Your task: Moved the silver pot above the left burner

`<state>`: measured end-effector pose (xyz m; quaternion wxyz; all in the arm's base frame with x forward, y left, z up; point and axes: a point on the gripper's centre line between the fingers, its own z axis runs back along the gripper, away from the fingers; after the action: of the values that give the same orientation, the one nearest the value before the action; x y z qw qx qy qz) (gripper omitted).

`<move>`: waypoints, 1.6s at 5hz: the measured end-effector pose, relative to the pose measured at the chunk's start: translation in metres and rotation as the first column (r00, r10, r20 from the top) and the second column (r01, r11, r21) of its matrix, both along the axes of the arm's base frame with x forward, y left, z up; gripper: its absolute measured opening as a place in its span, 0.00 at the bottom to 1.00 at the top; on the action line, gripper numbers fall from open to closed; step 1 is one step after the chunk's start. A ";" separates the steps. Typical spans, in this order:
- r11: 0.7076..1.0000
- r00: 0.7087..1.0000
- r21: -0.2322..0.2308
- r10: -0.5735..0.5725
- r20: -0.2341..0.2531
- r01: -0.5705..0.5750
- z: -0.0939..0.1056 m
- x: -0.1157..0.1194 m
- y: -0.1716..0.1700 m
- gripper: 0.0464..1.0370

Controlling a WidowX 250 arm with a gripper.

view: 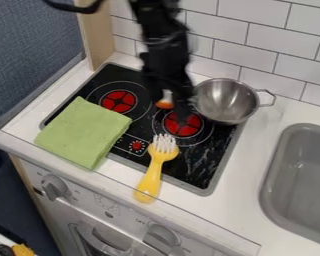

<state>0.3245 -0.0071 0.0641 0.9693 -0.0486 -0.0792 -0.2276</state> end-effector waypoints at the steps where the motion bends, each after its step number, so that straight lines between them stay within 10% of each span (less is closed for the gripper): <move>1: 0.986 0.986 0.020 -0.166 0.032 0.165 -0.004 0.016 -0.052 0.96; 5: 0.979 0.981 0.059 -0.194 -0.020 0.195 -0.038 0.060 -0.082 0.91; 8: 0.972 0.975 0.089 -0.216 -0.045 0.220 -0.037 0.061 -0.080 0.13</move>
<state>0.3855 -0.0868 0.0273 0.9409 -0.0155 -0.0458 -0.3352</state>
